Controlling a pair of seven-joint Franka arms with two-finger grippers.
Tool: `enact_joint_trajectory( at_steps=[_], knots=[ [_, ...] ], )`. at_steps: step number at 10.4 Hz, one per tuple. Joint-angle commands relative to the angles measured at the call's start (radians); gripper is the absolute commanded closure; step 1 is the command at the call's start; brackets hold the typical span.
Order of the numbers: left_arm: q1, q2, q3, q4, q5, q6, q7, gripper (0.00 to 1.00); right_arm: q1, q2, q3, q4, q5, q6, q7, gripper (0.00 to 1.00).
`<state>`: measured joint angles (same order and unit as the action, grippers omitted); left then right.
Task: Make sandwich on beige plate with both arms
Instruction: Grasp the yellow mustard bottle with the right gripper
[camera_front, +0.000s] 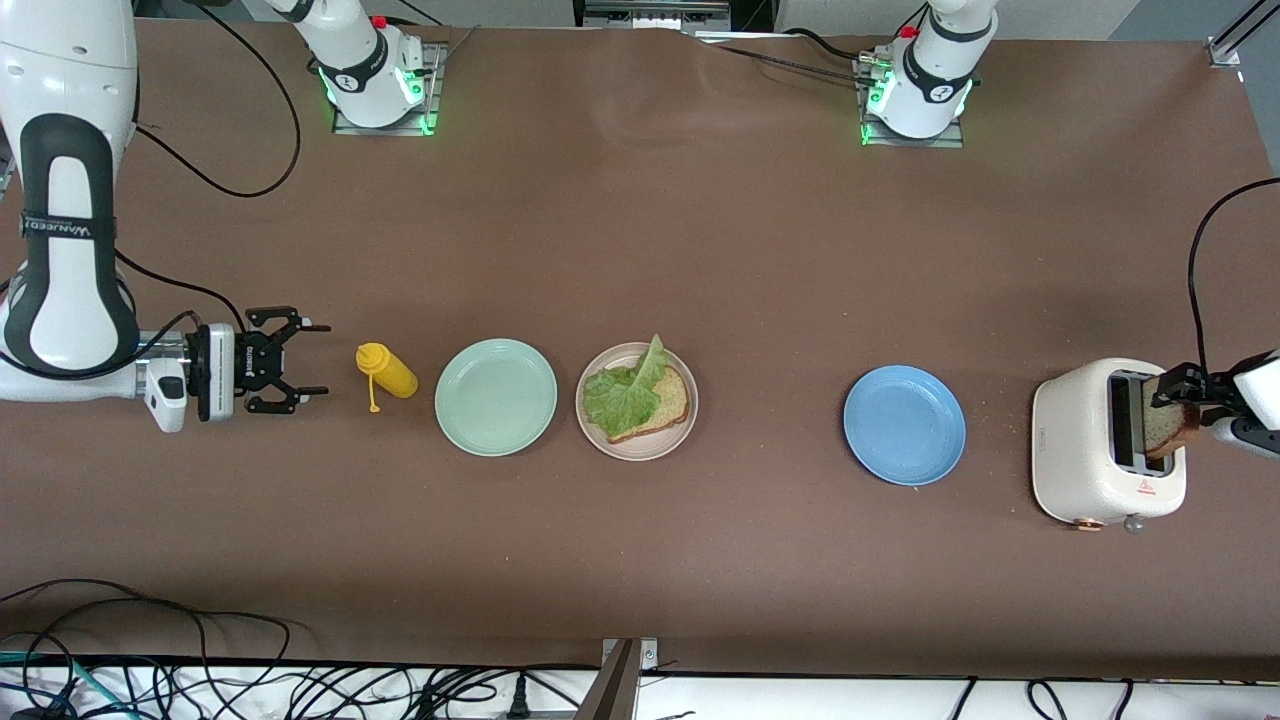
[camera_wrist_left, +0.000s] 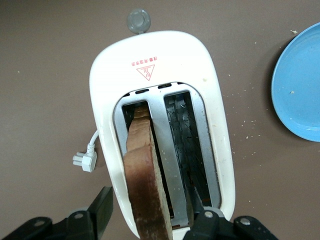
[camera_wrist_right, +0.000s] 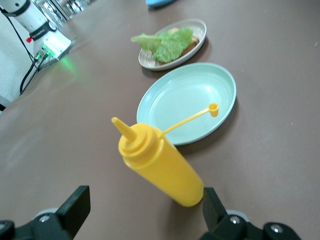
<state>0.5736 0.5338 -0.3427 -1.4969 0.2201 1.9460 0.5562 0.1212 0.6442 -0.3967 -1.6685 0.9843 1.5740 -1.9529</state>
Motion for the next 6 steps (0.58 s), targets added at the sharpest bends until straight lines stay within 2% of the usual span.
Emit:
enact_joint_trajectory(
  at_steps=[1, 3, 6],
  knots=[
    [0.0, 0.021, -0.004, 0.024, -0.007, 0.002, -0.005, 0.34, -0.024, 0.025, 0.009, -0.02, 0.082, -0.029, -0.139, 0.0],
    [0.002, 0.021, -0.004, 0.024, -0.007, 0.002, -0.005, 0.43, -0.021, 0.054, 0.015, -0.036, 0.121, -0.032, -0.226, 0.0],
    [0.0, 0.021, -0.004, 0.024, -0.007, 0.002, -0.005, 0.69, -0.015, 0.112, 0.032, -0.03, 0.212, -0.039, -0.304, 0.0]
  ],
)
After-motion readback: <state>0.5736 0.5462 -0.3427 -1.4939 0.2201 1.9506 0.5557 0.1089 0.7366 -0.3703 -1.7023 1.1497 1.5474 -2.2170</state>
